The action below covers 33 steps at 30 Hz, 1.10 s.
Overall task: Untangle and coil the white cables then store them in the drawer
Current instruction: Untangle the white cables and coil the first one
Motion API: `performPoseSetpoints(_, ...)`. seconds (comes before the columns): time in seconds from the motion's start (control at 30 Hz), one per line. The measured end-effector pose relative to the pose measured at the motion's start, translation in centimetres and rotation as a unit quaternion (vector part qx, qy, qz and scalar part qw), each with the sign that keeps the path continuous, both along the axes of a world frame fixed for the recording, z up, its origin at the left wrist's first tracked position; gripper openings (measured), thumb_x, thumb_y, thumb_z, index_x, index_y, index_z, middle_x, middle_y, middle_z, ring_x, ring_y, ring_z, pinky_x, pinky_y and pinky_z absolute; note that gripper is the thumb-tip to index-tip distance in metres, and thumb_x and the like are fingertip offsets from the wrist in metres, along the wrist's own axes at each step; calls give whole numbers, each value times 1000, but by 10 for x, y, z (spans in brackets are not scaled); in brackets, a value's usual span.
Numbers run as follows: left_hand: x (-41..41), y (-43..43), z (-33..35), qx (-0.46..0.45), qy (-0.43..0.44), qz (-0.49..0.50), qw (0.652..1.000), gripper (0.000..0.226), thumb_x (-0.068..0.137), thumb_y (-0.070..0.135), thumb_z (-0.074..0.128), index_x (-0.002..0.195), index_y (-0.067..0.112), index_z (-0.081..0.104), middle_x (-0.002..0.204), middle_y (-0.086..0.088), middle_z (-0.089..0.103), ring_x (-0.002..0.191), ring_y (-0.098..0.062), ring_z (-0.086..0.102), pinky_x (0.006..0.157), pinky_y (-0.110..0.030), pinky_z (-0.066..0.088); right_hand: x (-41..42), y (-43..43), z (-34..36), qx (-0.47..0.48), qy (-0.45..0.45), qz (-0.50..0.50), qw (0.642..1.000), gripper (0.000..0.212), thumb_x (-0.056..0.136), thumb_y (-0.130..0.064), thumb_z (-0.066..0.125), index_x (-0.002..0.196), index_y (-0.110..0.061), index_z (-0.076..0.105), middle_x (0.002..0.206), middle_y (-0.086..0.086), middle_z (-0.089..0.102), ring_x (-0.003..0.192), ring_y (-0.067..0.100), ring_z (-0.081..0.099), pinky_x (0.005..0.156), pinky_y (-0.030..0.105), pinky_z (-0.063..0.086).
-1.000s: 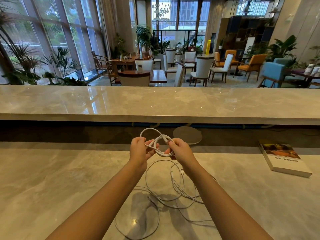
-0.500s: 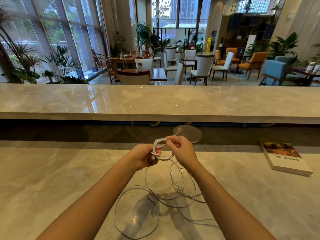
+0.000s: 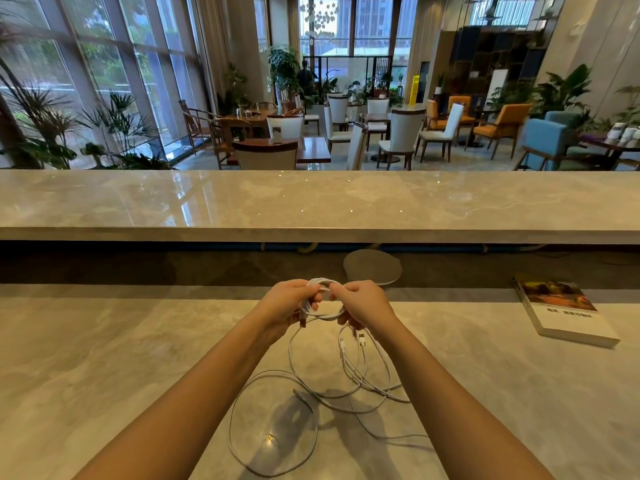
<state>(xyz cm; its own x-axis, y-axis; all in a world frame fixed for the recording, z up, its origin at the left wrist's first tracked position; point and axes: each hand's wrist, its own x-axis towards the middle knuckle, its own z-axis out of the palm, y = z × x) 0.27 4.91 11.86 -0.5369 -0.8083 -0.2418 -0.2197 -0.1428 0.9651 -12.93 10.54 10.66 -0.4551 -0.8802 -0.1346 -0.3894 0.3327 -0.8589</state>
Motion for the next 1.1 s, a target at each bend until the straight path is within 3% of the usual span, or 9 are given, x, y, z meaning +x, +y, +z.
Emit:
performPoseSetpoints(0.07, 3, 0, 0, 33, 38, -10, 999, 19, 94, 21, 51, 87, 13, 67, 68, 0, 60, 65, -11, 51, 65, -26, 40, -2, 0, 4, 28, -7, -4, 1000, 36, 89, -43, 50, 66, -19, 64, 56, 2, 59, 51, 11, 50, 49, 23, 40)
performPoseSetpoints(0.13, 7, 0, 5, 81, 98, -35, 991, 17, 93, 20, 53, 86, 15, 67, 67, 2, 59, 61, -9, 51, 67, -27, 40, -7, 0, 2, 10, 47, 8, 999, 42, 88, -48, 52, 60, -18, 59, 55, 0, 53, 53, 12, 46, 53, 26, 37)
performPoseSetpoints(0.23, 12, -1, 13, 74, 101, -78, 989, 28, 94, 20, 50, 72, 19, 68, 61, 4, 55, 53, -6, 47, 65, -26, 37, -9, 4, -2, -61, 226, 44, 971, 28, 85, -49, 59, 88, -21, 63, 75, -5, 58, 68, 10, 51, 57, 23, 38)
performPoseSetpoints(0.37, 11, -2, 17, 90, 100, -92, 987, 25, 96, 22, 47, 77, 16, 63, 60, 4, 53, 50, -5, 44, 64, -25, 36, -2, 5, -4, -203, 325, 70, 921, 46, 82, -41, 66, 121, -21, 52, 107, -2, 54, 89, 11, 53, 70, 23, 48)
performPoseSetpoints(0.47, 10, -3, 16, 95, 98, -89, 987, 24, 96, 23, 46, 78, 16, 61, 60, 4, 51, 50, -5, 43, 64, -26, 36, -2, 8, -4, -255, 314, 91, 910, 47, 86, -34, 64, 128, -22, 49, 111, 1, 46, 87, 11, 50, 68, 21, 48)
performPoseSetpoints(0.6, 7, 0, 9, 36, 19, -95, 995, 20, 95, 24, 48, 89, 15, 64, 64, 4, 52, 54, -6, 43, 60, -22, 36, -2, 12, -9, -258, 345, 151, 890, 28, 92, -32, 54, 119, -24, 55, 106, 0, 44, 85, 13, 50, 67, 23, 48)
performPoseSetpoints(0.73, 7, 4, 4, -10, -22, -115, 993, 25, 97, 26, 44, 101, 11, 64, 67, 4, 51, 59, -7, 41, 59, -21, 36, 0, 10, -9, -280, 212, 128, 927, 15, 94, -20, 51, 96, -16, 65, 92, 1, 53, 81, 7, 51, 69, 14, 43)
performPoseSetpoints(0.87, 14, -2, 2, 17, -6, -113, 993, 25, 98, 27, 43, 92, 14, 64, 62, 5, 47, 54, -6, 38, 56, -21, 32, -8, 15, -4, -235, 35, 128, 963, 10, 89, -17, 59, 91, -21, 68, 89, -3, 63, 83, 6, 58, 71, 16, 48)
performPoseSetpoints(1.1, 17, -9, -4, -14, -54, -103, 993, 25, 97, 26, 44, 95, 12, 65, 65, 4, 46, 57, -7, 38, 56, -20, 33, -14, 23, -2, -242, -113, 109, 958, 14, 93, -13, 52, 94, -7, 66, 78, 5, 62, 70, 13, 58, 62, 20, 50)
